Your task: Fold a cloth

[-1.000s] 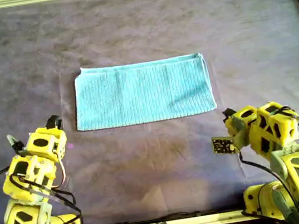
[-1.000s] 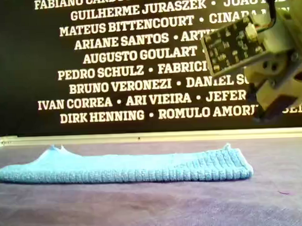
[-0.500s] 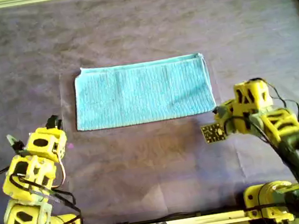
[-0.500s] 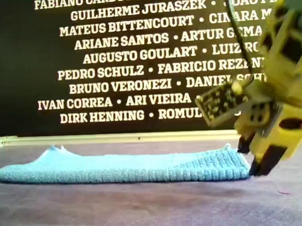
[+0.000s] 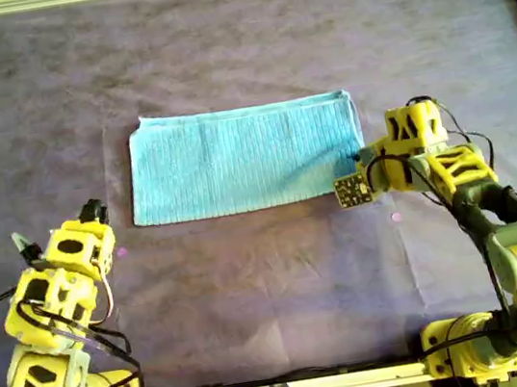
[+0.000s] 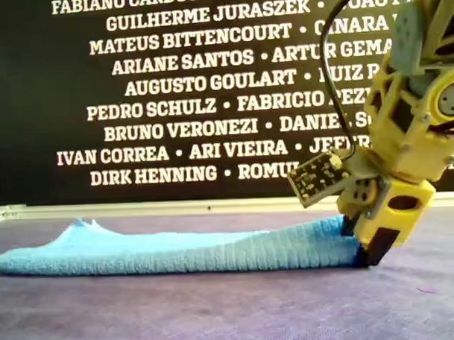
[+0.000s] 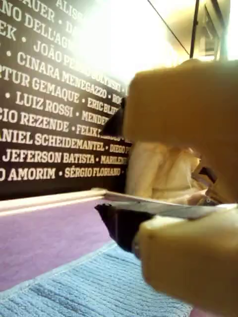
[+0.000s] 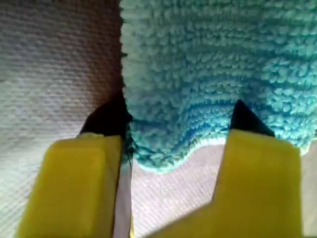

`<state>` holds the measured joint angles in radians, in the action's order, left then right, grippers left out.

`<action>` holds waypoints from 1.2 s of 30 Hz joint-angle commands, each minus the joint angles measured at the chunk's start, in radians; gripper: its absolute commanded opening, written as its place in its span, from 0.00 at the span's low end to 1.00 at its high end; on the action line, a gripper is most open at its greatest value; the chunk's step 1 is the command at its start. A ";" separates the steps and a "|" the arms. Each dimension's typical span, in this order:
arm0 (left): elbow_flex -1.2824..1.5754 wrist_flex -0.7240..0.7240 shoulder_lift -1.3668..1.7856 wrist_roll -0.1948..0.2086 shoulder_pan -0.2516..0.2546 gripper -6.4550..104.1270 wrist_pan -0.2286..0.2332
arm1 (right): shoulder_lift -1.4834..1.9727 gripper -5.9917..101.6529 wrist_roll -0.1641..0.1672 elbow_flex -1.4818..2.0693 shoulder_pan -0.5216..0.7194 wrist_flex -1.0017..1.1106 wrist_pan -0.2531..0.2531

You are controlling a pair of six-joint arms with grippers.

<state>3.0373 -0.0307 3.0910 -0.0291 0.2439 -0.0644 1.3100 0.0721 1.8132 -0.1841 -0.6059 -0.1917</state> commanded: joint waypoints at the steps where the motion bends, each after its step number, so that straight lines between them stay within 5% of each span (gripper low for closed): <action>1: -0.014 0.009 0.017 -0.005 -0.006 0.48 0.008 | 0.003 0.67 0.003 -0.055 -0.009 0.023 -0.002; 9: -0.014 0.009 0.017 -0.005 -0.006 0.48 0.008 | 0.026 0.00 -0.015 -0.058 0.003 0.025 -0.012; 13: -0.014 0.009 0.017 -0.005 -0.006 0.48 0.008 | 0.028 0.09 -0.015 -0.041 0.011 0.005 -0.012; 20: -0.014 0.009 0.017 -0.005 -0.006 0.48 0.008 | 0.101 0.07 -0.017 -0.074 -0.028 0.028 -0.012; 36: -0.014 0.009 0.017 0.005 -0.003 0.49 0.008 | -0.342 0.06 -0.015 -1.005 -0.486 0.026 0.006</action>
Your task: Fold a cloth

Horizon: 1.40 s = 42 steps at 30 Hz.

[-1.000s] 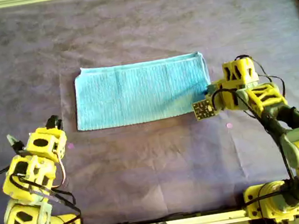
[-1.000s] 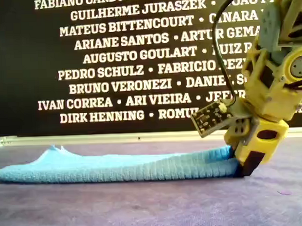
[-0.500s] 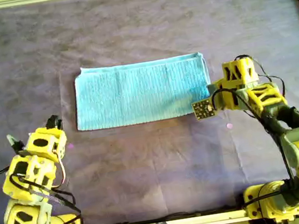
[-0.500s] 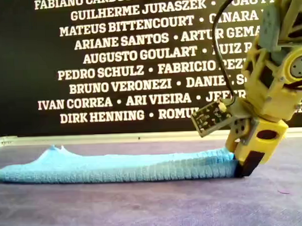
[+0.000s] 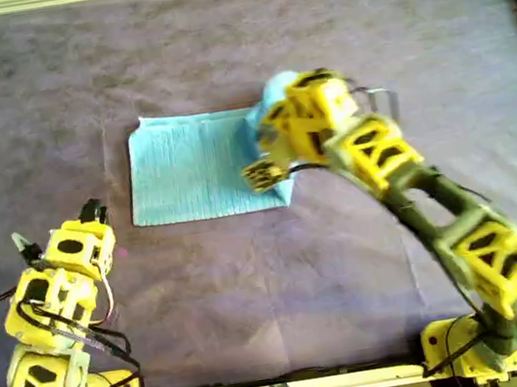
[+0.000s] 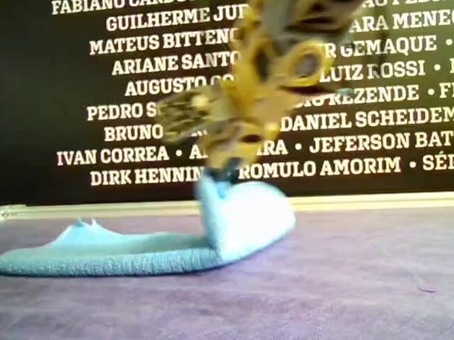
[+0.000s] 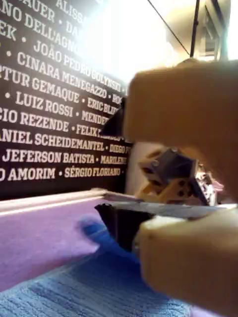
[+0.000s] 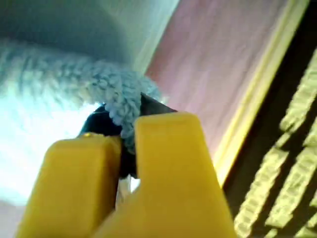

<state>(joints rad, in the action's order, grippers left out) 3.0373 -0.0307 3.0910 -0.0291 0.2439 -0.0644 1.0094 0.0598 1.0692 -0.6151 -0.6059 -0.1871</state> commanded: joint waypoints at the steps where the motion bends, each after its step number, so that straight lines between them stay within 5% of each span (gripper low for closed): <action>1: -0.014 0.009 0.017 0.005 -0.003 0.49 0.008 | -0.086 0.06 -0.003 -0.330 -0.081 0.026 0.002; 18: -0.014 0.009 0.017 0.006 -0.003 0.49 0.008 | -0.693 0.08 0.011 -1.158 -0.347 0.028 0.002; 27: -0.014 0.009 0.017 0.006 -0.003 0.49 0.008 | -0.698 0.43 0.014 -1.200 -0.295 -0.077 0.002; 37: -0.014 0.009 0.017 0.006 -0.003 0.49 0.008 | -0.337 0.37 0.018 -1.198 -0.199 -0.678 0.000; 42: -0.014 0.009 0.017 0.006 -0.003 0.49 0.008 | -0.207 0.14 0.017 -1.173 -0.044 -0.989 0.000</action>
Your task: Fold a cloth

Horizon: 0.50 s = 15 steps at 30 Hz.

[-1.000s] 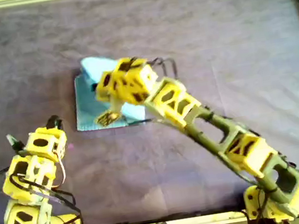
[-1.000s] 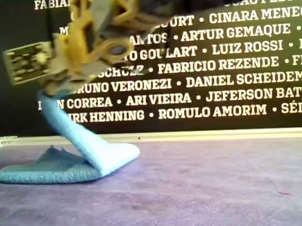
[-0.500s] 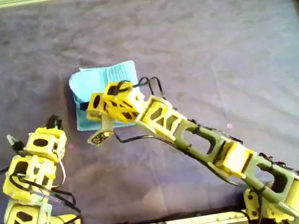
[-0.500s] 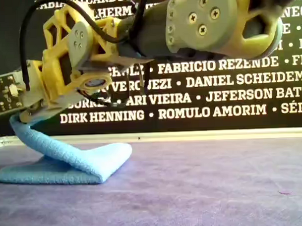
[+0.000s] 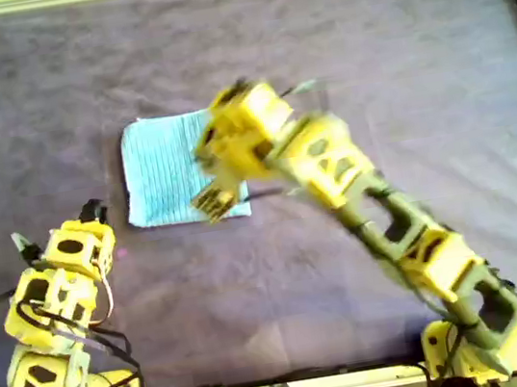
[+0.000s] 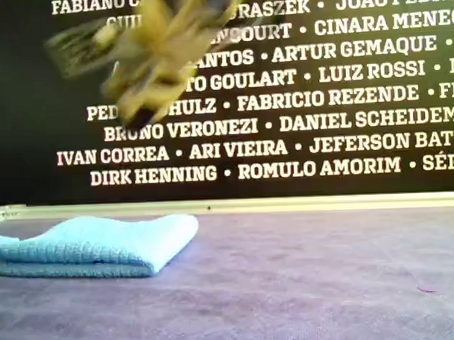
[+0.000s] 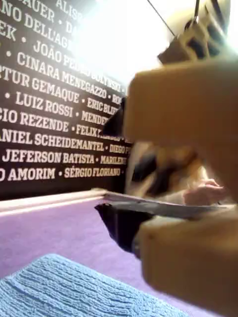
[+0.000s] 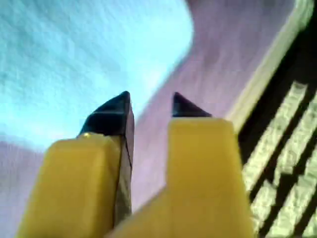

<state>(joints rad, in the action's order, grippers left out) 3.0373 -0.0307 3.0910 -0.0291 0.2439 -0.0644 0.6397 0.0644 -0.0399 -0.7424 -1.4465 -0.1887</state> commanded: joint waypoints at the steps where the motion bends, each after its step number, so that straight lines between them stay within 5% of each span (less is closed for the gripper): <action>1: -0.014 0.009 0.017 0.006 -0.002 0.49 0.008 | 0.163 0.08 0.011 -0.060 0.123 -0.181 0.002; 3: -0.014 0.009 0.017 0.006 -0.002 0.49 0.008 | 0.160 0.01 -0.003 -0.058 0.225 -0.178 0.003; 15: -0.014 0.009 0.017 0.006 -0.002 0.49 0.008 | 0.284 0.07 0.009 -0.038 0.796 -0.170 0.003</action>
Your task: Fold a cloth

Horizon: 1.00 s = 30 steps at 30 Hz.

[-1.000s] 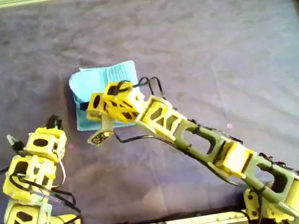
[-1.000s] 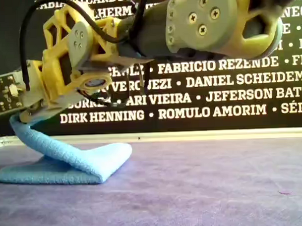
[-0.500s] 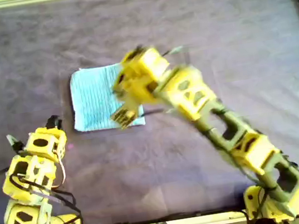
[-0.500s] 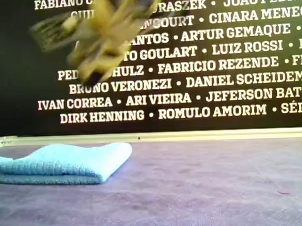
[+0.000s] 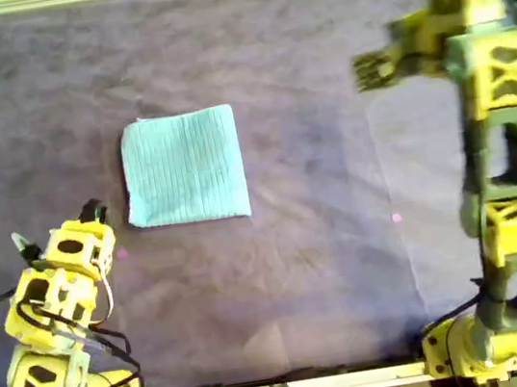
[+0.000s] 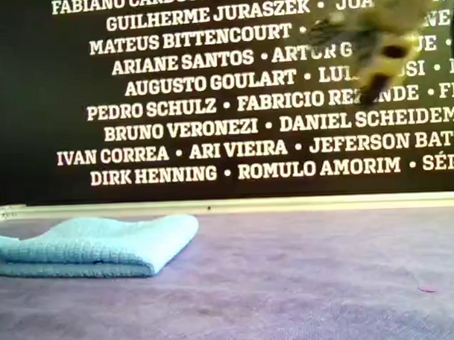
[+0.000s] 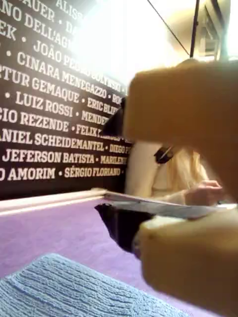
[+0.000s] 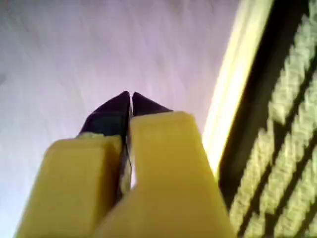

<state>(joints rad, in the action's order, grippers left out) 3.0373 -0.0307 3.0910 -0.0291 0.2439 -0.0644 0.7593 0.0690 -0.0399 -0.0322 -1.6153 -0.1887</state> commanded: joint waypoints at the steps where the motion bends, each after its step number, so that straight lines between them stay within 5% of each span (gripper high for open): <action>1: -0.014 0.009 0.017 0.006 -0.002 0.49 0.008 | 0.199 0.07 0.005 -0.026 0.124 -0.002 0.003; 7: -0.014 0.009 0.017 0.006 -0.002 0.49 0.008 | 0.445 0.07 0.006 0.146 0.293 -0.002 -0.015; 30: -0.014 0.009 0.017 0.006 -0.002 0.49 0.008 | 1.388 0.07 0.008 1.284 0.239 0.015 -0.017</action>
<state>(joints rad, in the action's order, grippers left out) 3.0373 -0.0307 3.0910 -0.0291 0.2439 -0.0644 2.0249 0.0782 1.2057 0.2439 -1.6153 -0.2010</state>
